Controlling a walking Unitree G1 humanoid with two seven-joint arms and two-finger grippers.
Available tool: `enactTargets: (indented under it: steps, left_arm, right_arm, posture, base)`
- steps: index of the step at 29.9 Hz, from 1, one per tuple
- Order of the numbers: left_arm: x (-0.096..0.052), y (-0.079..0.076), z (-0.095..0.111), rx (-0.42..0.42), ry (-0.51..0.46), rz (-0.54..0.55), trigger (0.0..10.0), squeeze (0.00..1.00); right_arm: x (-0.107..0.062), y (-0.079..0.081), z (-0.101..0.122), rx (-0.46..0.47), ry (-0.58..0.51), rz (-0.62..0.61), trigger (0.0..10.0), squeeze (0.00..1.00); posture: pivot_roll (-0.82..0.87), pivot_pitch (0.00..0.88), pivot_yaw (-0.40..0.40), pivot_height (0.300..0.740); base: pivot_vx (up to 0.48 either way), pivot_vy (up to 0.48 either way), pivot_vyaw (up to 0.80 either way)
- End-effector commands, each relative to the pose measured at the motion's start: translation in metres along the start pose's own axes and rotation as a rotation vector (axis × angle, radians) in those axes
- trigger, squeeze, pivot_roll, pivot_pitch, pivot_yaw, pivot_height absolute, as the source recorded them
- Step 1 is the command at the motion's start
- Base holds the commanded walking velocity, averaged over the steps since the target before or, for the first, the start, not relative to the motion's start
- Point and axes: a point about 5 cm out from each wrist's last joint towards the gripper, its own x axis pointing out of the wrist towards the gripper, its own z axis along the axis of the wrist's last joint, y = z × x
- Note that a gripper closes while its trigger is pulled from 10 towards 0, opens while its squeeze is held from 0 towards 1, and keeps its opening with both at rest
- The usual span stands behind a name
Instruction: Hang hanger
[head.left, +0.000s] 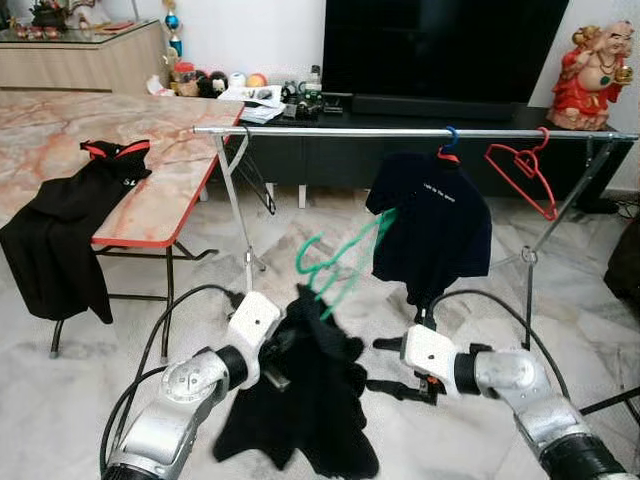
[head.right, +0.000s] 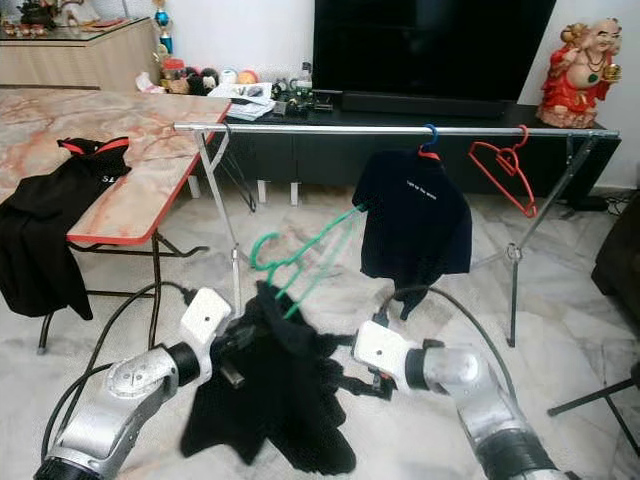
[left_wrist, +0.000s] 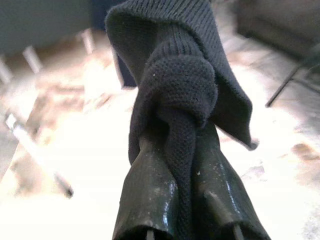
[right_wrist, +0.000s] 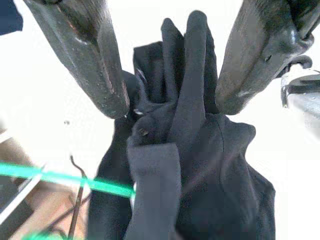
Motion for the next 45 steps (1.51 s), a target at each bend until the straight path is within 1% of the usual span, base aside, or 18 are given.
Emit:
enactTargets:
  steps: [1,2,4,7,9,10,11,12,13,21,22,23,24,25,26,31,39,45]
  left_arm:
    - [0.004,0.006,0.009,0.051,-0.006,0.042,10.0,0.0]
    - [0.004,0.006,0.009,0.051,-0.006,0.042,10.0,0.0]
    - [0.004,0.0,-0.002,0.157,0.076,-0.019,10.0,0.0]
    - [-0.004,-0.022,-0.011,0.299,0.128,-0.287,10.0,0.0]
    - [-0.009,-0.029,-0.015,0.345,0.154,-0.374,10.0,0.0]
    - [-0.01,-0.03,-0.017,0.359,0.164,-0.4,10.0,0.0]
    - [-0.01,-0.03,-0.017,0.359,0.164,-0.4,10.0,0.0]
    - [-0.014,-0.032,-0.018,0.377,0.177,-0.455,10.0,0.0]
    - [-0.016,-0.033,-0.019,0.379,0.184,-0.491,10.0,0.0]
    - [-0.02,-0.033,-0.027,0.389,0.26,-0.598,10.0,0.0]
    - [-0.021,-0.032,-0.027,0.402,0.27,-0.605,10.0,0.0]
    - [-0.02,-0.031,-0.028,0.405,0.275,-0.608,10.0,0.0]
    - [-0.02,-0.03,-0.027,0.404,0.275,-0.609,10.0,0.0]
    - [-0.019,-0.03,-0.026,0.4,0.273,-0.61,10.0,0.0]
    - [-0.019,-0.029,-0.024,0.397,0.271,-0.616,10.0,0.0]
    - [-0.021,-0.03,-0.018,0.384,0.267,-0.679,10.0,0.0]
    - [-0.02,-0.038,-0.007,0.39,0.248,-0.742,10.0,0.0]
    - [-0.019,-0.038,-0.008,0.389,0.253,-0.752,10.0,0.0]
  right_arm:
    - [-0.005,-0.006,0.015,-0.057,-0.018,0.001,10.0,0.0]
    - [-0.005,-0.006,0.015,-0.057,-0.018,0.001,10.0,0.0]
    - [-0.015,-0.016,0.037,-0.121,-0.061,-0.007,10.0,0.0]
    - [-0.027,-0.028,0.059,-0.165,-0.138,0.031,10.0,0.0]
    - [-0.029,-0.028,0.058,-0.183,-0.127,0.058,10.0,0.0]
    - [-0.029,-0.028,0.057,-0.189,-0.118,0.073,10.0,0.2]
    - [-0.029,-0.028,0.057,-0.189,-0.118,0.073,10.0,0.2]
    - [-0.029,-0.027,0.054,-0.173,-0.111,0.126,10.0,0.99]
    - [-0.028,-0.026,0.051,-0.143,-0.121,0.166,10.0,1.0]
    - [-0.014,-0.001,0.027,-0.073,-0.038,0.368,10.0,1.0]
    - [-0.013,0.002,0.024,-0.075,-0.022,0.386,10.0,0.74]
    - [-0.013,0.003,0.021,-0.078,-0.009,0.398,10.0,0.74]
    - [-0.013,0.005,0.018,-0.074,0.003,0.417,10.0,0.27]
    - [-0.013,0.006,0.015,-0.067,0.006,0.43,10.0,0.06]
    - [-0.013,0.006,0.013,-0.059,0.009,0.439,10.0,0.0]
    - [-0.01,0.009,0.003,-0.055,0.062,0.459,10.0,0.0]
    - [0.002,-0.008,0.014,-0.088,0.014,0.314,10.0,0.0]
    - [0.005,-0.011,0.015,-0.087,0.007,0.292,10.0,0.0]
  posture:
    - [0.12,0.0,-0.036,0.74]
    - [0.12,0.0,-0.036,0.74]
    - [0.12,0.0,-0.036,0.74]
    - [0.11,0.0,-0.035,0.74]
    - [0.11,0.0,-0.037,0.74]
    - [0.12,0.0,-0.042,0.74]
    - [0.12,0.0,-0.042,0.74]
    - [0.12,0.0,-0.044,0.74]
    - [0.12,0.0,-0.046,0.74]
    - [0.14,0.0,-0.055,0.74]
    - [0.14,0.0,-0.055,0.74]
    - [0.14,0.0,-0.054,0.74]
    - [0.14,0.0,-0.055,0.74]
    - [0.14,0.0,-0.057,0.74]
    - [0.14,0.0,-0.058,0.74]
    - [0.14,0.0,-0.057,0.74]
    - [0.15,0.0,-0.056,0.74]
    - [0.15,0.0,-0.056,0.74]
  base:
    - [0.0,0.0,0.0]
    - [0.0,0.0,0.0]
    - [0.0,0.0,0.0]
    - [0.0,0.0,0.0]
    - [0.0,0.0,0.0]
    - [0.0,0.0,0.0]
    - [0.0,0.0,0.0]
    - [0.0,0.0,0.0]
    - [0.0,0.0,0.0]
    - [0.0,0.0,0.0]
    - [0.0,0.0,0.0]
    - [0.0,0.0,0.0]
    - [0.0,0.0,0.0]
    - [0.0,0.0,0.0]
    - [0.0,0.0,0.0]
    - [0.0,0.0,0.0]
    - [0.0,0.0,0.0]
    - [0.0,0.0,0.0]
